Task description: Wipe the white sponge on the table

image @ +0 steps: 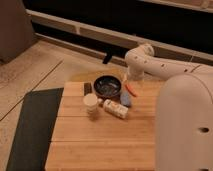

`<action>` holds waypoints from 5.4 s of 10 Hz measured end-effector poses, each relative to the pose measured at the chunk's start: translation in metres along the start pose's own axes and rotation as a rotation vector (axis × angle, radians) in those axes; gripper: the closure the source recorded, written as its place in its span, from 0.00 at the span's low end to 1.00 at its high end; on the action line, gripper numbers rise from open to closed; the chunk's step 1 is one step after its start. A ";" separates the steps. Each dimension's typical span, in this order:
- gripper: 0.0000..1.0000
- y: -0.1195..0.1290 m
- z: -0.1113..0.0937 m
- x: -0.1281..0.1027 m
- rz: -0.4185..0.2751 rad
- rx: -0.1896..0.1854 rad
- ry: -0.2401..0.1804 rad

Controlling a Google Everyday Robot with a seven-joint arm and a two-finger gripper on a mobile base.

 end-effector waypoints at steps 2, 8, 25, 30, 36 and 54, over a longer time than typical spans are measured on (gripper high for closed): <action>0.35 -0.015 0.016 -0.001 -0.026 0.065 0.035; 0.35 -0.015 0.043 0.015 -0.100 0.128 0.137; 0.35 0.013 0.073 0.040 -0.287 0.081 0.056; 0.36 0.012 0.093 0.055 -0.282 0.059 0.110; 0.95 0.007 0.106 0.061 -0.271 0.053 0.137; 0.98 0.031 0.120 0.046 -0.245 0.160 0.166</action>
